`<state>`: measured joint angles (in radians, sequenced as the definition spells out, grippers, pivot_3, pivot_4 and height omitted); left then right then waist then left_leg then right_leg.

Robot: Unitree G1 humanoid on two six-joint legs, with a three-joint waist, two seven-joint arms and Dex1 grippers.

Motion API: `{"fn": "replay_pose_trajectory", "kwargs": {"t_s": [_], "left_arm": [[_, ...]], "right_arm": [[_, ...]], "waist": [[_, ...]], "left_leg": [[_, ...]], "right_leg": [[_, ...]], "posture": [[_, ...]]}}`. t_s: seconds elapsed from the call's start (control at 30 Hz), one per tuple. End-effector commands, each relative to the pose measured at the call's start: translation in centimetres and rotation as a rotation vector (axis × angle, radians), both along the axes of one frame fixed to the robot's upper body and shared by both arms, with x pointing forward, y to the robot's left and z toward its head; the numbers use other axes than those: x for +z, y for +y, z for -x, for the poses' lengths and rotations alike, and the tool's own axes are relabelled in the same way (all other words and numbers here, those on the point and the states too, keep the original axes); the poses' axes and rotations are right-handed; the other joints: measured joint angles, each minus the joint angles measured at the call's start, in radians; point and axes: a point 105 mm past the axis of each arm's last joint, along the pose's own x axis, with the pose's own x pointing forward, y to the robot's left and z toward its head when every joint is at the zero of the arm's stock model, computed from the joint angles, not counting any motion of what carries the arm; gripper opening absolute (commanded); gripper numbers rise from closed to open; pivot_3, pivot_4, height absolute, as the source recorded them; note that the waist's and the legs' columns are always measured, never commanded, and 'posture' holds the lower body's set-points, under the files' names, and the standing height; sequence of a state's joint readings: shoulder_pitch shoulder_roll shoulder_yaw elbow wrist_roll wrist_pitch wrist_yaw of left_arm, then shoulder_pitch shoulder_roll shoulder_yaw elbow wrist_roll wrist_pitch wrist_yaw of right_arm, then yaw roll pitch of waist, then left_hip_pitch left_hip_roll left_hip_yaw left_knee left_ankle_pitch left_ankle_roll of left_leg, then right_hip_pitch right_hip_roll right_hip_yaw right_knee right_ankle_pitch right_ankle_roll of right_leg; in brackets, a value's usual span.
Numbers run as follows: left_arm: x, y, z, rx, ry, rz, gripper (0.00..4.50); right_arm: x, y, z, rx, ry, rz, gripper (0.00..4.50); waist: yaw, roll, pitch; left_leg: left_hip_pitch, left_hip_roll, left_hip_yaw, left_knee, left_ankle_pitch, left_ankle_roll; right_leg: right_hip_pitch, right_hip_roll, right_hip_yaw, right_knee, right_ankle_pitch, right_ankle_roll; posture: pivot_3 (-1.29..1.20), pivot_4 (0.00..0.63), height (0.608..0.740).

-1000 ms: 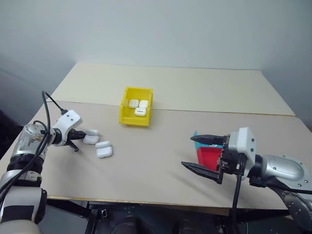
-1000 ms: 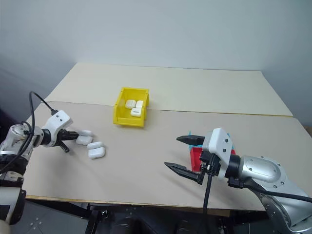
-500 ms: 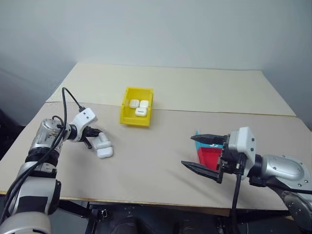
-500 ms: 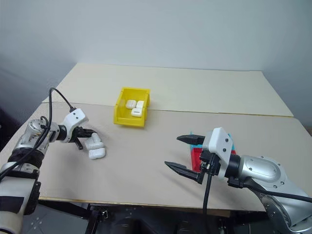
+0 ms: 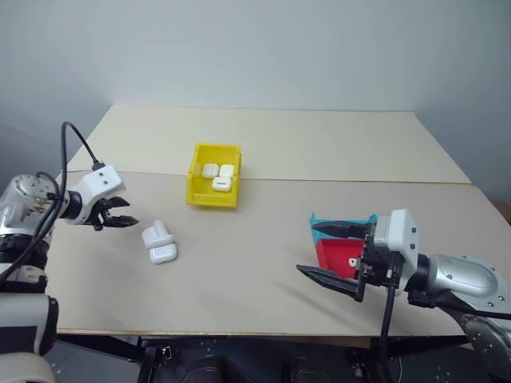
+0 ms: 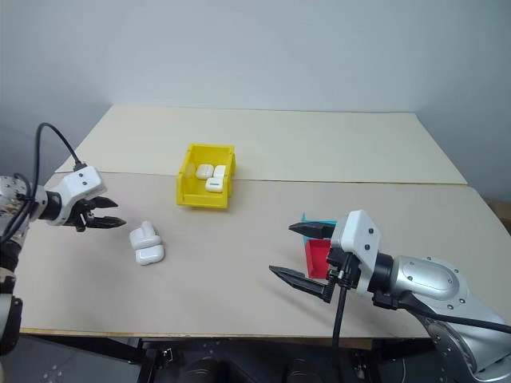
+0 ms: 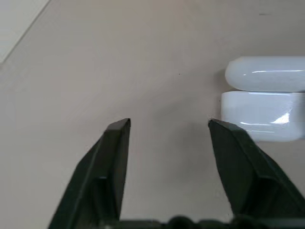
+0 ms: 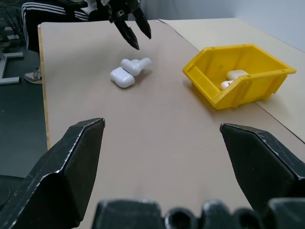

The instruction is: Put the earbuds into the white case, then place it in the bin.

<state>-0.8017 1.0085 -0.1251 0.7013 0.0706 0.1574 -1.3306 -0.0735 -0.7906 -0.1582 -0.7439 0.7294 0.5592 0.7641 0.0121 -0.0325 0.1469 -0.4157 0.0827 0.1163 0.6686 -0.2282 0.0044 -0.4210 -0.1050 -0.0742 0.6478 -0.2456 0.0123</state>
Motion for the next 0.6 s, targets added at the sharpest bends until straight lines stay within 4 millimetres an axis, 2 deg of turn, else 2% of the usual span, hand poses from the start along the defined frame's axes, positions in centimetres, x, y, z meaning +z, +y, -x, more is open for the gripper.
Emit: {"fn": "replay_pose_trajectory", "kwargs": {"t_s": [0.03, 0.07, 0.23, 0.37, 0.47, 0.57, 0.6], "left_arm": [[0.4, -0.8, 2.0, -0.098, 0.055, -0.002, 4.19], [0.0, -0.8, 2.3, -0.091, 0.076, -0.004, 4.48], [-1.5, -0.6, 3.2, -0.062, 0.097, -0.043, 4.48], [-0.9, 0.2, 4.4, -0.035, 0.11, -0.028, 4.48], [-0.1, 0.5, 6.2, -0.072, 0.142, 0.04, 4.48], [-0.6, 0.6, 7.6, -0.103, 0.178, 0.059, 3.91], [-0.8, 0.5, 7.8, -0.107, 0.185, 0.07, 3.56]], "right_arm": [[0.8, 0.4, 0.5, 0.029, -0.04, -0.015, 4.5], [0.8, 0.4, 0.5, 0.029, -0.039, -0.019, 4.5], [0.8, 0.5, 0.6, 0.029, -0.04, -0.023, 4.5], [0.9, 0.2, 0.9, 0.022, -0.039, -0.02, 4.5], [0.9, 0.1, 1.0, 0.02, -0.036, -0.018, 4.5], [0.8, 0.1, 1.0, 0.02, -0.031, -0.022, 4.5], [0.8, 0.1, 1.0, 0.021, -0.03, -0.022, 4.5]], "waist": [[0.0, 0.0, 0.0], [0.0, 0.0, 0.0], [0.0, 0.0, 0.0], [0.0, 0.0, 0.0], [-0.002, 0.0, 0.0], [-0.002, 0.0, 0.0], [-0.002, 0.001, 0.0]], "left_leg": [[0.0, 0.0, 0.0, 0.0, 0.0, 0.0], [0.0, 0.0, 0.0, 0.0, 0.0, 0.0], [0.0, 0.001, 0.0, 0.0, 0.0, 0.0], [0.0, 0.001, 0.0, 0.0, 0.0, 0.0], [0.0, 0.001, 0.0, 0.0, 0.0, 0.0], [0.001, 0.002, 0.0, 0.0, 0.0, 0.0], [0.001, 0.002, 0.0, -0.001, 0.0, 0.0]], "right_leg": [[0.0, 0.0, 0.0, 0.0, 0.0, 0.0], [0.0, 0.0, 0.0, 0.0, 0.0, 0.0], [0.0, 0.001, 0.0, 0.001, 0.0, 0.0], [-0.001, 0.001, 0.0, 0.0, 0.0, 0.0], [-0.001, 0.001, 0.001, 0.0, 0.0, 0.0], [-0.001, 0.001, 0.001, 0.0, 0.0, -0.001], [-0.001, 0.001, 0.001, 0.0, 0.0, -0.001]], "posture": [[0.0, 0.15, 0.74], [0.0, 0.15, 0.74], [0.0, 0.15, 0.74], [0.0, 0.15, 0.74], [0.0, 0.15, 0.74], [0.0, 0.15, 0.74], [0.0, 0.15, 0.74]]}}
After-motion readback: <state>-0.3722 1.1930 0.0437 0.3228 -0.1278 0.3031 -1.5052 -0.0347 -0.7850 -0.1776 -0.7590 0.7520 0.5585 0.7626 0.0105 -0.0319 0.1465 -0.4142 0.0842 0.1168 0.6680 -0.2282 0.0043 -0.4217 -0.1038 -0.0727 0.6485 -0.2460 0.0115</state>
